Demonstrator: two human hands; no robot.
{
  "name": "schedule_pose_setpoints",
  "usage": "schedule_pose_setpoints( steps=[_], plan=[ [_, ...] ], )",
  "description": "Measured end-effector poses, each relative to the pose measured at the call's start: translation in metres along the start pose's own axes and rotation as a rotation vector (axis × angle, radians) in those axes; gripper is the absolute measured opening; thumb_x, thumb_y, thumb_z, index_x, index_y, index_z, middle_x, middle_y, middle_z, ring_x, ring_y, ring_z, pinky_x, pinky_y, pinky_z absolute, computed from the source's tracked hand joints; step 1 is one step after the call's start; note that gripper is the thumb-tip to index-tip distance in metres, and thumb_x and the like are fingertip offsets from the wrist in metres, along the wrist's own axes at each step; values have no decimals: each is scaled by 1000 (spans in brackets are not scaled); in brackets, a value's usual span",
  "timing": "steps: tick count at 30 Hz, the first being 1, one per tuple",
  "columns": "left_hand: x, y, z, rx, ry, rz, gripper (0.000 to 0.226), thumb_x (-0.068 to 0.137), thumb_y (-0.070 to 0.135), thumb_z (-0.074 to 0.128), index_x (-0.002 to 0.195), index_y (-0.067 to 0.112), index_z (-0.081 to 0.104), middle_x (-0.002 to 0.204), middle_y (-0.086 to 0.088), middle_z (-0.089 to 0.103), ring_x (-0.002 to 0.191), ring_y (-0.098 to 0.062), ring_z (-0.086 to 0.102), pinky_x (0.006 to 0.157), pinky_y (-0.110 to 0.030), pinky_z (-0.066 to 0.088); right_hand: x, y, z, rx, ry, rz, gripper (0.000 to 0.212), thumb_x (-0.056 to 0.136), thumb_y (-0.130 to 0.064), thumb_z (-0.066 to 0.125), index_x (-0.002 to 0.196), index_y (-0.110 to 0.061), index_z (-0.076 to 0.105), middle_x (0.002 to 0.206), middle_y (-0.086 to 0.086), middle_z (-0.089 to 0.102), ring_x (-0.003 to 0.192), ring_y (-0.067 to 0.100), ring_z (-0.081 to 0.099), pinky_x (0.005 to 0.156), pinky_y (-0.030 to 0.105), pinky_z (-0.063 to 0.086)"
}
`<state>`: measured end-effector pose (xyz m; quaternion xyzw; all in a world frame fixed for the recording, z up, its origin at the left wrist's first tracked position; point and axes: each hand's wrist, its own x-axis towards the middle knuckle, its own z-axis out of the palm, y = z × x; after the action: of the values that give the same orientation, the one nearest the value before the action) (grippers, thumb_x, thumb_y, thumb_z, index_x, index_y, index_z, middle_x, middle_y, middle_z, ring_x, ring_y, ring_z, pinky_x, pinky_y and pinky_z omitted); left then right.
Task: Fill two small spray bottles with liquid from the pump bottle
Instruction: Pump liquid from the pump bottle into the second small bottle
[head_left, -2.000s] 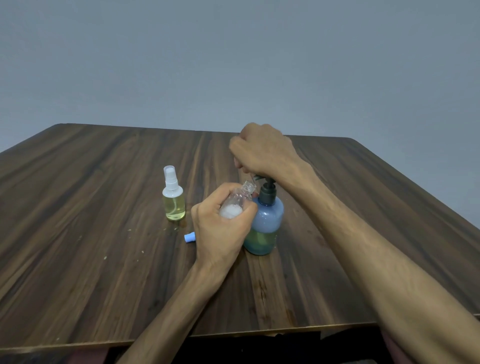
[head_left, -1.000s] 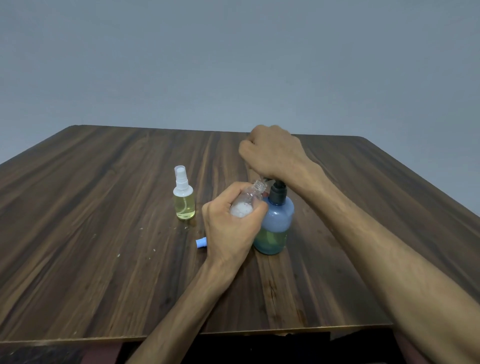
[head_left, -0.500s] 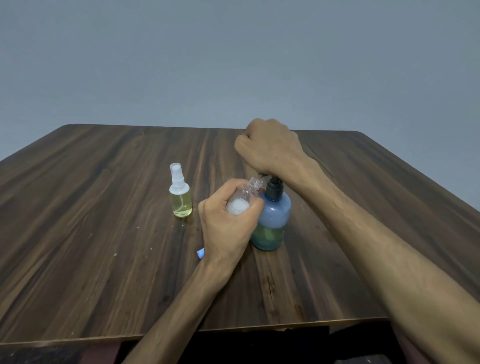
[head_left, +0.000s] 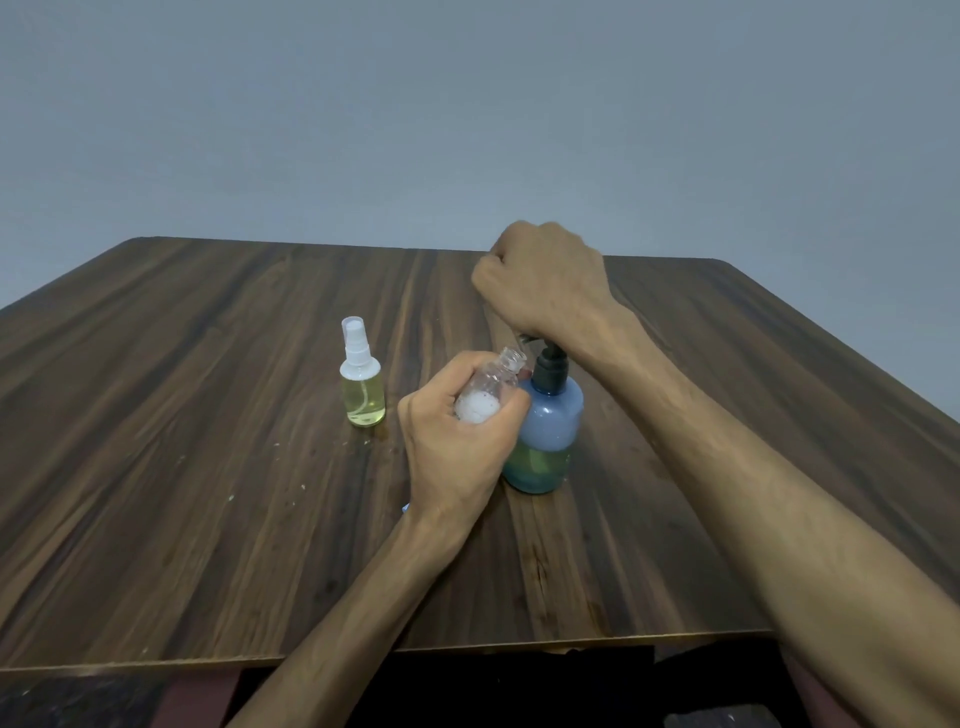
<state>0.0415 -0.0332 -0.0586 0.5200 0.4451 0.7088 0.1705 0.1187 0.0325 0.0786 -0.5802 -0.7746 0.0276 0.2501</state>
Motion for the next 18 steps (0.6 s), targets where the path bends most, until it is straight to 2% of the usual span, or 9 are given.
schedule_pose_setpoints(
  steps=[1,4,8,11,12,15,16,18],
  plan=[
    [-1,1,1,1,-1,4,13,79,10,74,91,12,80,77,3,73,71,-12,67,63,-28,53,0,1,-1,-15,17,-5,29,89,-19,50,63,-15,39,62,-2,44,57,19,36,56,33,27],
    [0,0,1,9,0,8,13,79,10,75,90,12,79,75,5,71,71,-3,63,64,-24,51,-2,1,3,-57,-114,4,28,94,-23,49,69,-13,53,70,-1,55,65,19,48,60,33,31],
    [-1,-1,0,8,-8,3,11,79,11,75,90,13,78,75,7,70,71,-4,63,64,-23,50,0,1,-1,-21,-12,-5,32,93,-20,48,63,-14,37,61,-2,44,57,18,36,56,32,27],
    [0,0,2,18,5,11,12,79,10,74,90,12,78,75,5,71,71,-3,63,63,-24,50,-1,4,2,-5,-111,19,25,91,-22,48,70,-12,57,68,-1,56,64,20,48,60,32,32],
    [-1,0,2,23,7,16,12,78,9,74,90,12,78,75,5,71,71,-3,62,63,-25,50,-1,4,3,-4,-129,24,24,91,-22,48,71,-12,57,69,-1,57,66,20,49,60,33,32],
    [-2,-1,0,28,6,19,11,79,8,74,89,12,77,73,7,68,69,-4,61,62,-25,49,-2,3,2,-4,-31,-2,31,92,-20,48,64,-14,38,62,-2,45,58,18,37,57,33,28],
    [-2,-1,1,29,7,22,11,79,9,74,89,13,77,72,8,67,69,-4,61,62,-24,49,-1,3,1,-4,-9,-11,31,92,-20,48,63,-14,37,62,-2,44,58,18,36,57,33,27],
    [-1,0,2,36,12,27,10,79,9,74,89,12,77,72,7,68,68,-6,62,61,-24,49,0,4,3,-27,-65,-12,28,92,-22,48,66,-13,47,66,-1,52,62,19,43,58,33,29]
  ],
)
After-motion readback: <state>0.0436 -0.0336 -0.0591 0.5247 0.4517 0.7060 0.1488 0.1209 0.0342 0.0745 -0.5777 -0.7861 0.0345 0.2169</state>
